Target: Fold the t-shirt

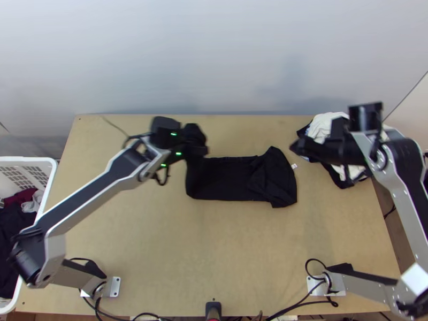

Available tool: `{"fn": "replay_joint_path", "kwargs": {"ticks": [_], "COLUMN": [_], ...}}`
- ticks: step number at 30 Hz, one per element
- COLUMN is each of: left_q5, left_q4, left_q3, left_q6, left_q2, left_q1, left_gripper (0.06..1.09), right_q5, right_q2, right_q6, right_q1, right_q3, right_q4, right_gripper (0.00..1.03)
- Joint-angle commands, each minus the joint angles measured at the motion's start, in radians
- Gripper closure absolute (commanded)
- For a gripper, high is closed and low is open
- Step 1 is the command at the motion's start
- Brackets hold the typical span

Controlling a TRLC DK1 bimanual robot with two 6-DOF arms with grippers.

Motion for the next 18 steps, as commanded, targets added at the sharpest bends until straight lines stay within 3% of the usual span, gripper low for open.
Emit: {"fn": "replay_joint_path", "kwargs": {"ticks": [1,6,13,15,18], "left_q5": [-0.074,-0.139,-0.232,-0.323,-0.323], "left_q4": [0.134,0.281,0.292,0.301,0.324], "left_q3": [0.128,0.165,0.331,0.384,0.426], "left_q6": [0.023,0.020,0.005,0.036,0.051], "left_q2": [0.159,0.300,0.506,0.561,0.604], "left_q1": [-0.159,-0.242,-0.315,-0.347,-0.380], "left_gripper": [1.05,1.05,1.05,1.05,1.05], "right_q5": [0.020,0.024,0.032,0.032,0.032], "right_q2": [-0.175,-0.237,-0.257,-0.254,-0.244], "right_q6": [0.009,0.009,0.009,0.008,0.008], "right_q1": [-0.117,-0.157,-0.157,-0.159,-0.159], "right_q3": [-0.164,-0.225,-0.273,-0.283,-0.285], "right_q4": [-0.014,-0.035,-0.055,-0.054,-0.046], "right_gripper": [0.04,0.04,0.04,0.04,0.04]}}
